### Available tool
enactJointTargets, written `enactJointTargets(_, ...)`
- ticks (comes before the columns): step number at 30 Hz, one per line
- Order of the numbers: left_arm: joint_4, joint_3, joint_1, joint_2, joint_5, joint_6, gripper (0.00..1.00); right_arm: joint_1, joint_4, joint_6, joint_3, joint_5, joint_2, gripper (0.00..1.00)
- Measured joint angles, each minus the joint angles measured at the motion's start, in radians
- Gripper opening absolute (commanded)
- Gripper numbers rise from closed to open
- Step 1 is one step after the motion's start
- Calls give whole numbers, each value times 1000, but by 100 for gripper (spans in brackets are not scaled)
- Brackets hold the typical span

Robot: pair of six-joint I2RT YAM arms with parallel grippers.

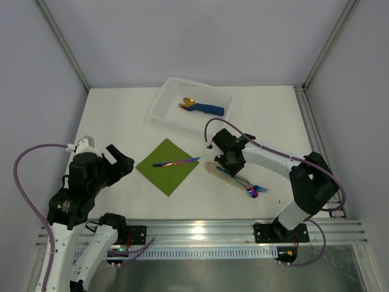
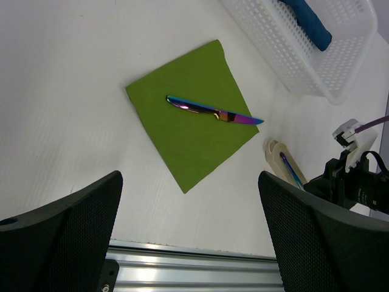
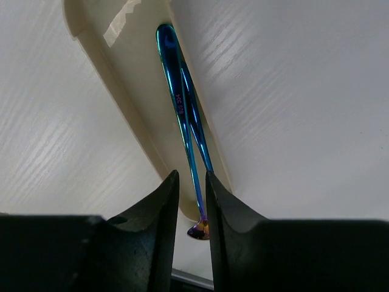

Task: Place the utensils on the paper napkin and roll it up
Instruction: Pick up the utensils from the container.

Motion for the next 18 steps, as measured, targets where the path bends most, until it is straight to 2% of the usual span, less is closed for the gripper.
enactJointTargets(4,0,0,0,0,0,0,94,4,0,2,-18,-9,8,21)
enactJointTargets(18,0,0,0,0,0,2,94,13,1,6,-23,-8,60,22)
